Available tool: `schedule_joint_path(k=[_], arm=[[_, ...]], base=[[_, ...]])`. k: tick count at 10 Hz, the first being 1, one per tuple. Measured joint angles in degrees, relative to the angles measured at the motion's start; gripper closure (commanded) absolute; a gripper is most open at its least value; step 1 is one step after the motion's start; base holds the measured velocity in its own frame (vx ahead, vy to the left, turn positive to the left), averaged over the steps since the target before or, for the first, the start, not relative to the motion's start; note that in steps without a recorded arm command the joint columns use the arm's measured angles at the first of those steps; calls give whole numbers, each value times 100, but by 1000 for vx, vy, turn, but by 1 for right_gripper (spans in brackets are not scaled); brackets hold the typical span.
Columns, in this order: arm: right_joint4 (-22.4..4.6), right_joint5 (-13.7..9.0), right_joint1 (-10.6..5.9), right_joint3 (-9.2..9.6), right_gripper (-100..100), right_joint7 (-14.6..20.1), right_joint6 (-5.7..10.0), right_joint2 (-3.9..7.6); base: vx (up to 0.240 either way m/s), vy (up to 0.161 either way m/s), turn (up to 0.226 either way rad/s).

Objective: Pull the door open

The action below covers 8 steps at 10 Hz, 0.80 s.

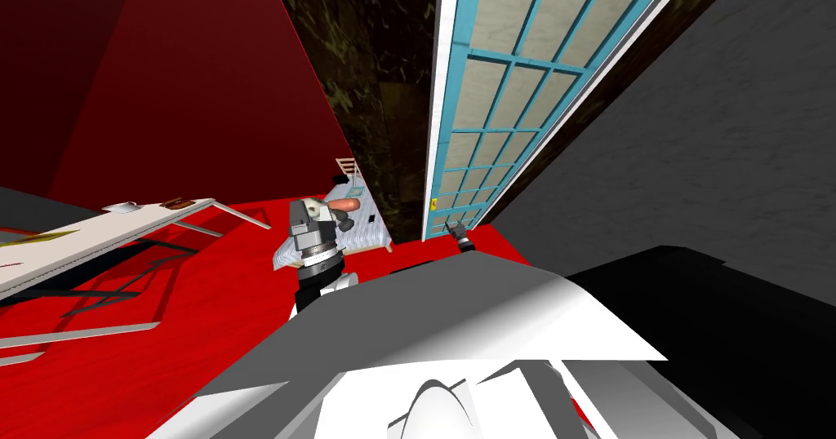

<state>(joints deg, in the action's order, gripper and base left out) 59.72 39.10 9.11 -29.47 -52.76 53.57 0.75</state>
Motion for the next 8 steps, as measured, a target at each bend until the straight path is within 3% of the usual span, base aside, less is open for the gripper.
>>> schedule_joint_path(k=[6,7,8], arm=[[-698,366,-168,-266,-100,-534,181,-218],[-755,420,-177,-293,-100,-596,195,-259],[-758,426,-179,-294,-100,-606,195,-263]], base=[[164,6,-11],[79,-2,0],[-57,-3,229]])
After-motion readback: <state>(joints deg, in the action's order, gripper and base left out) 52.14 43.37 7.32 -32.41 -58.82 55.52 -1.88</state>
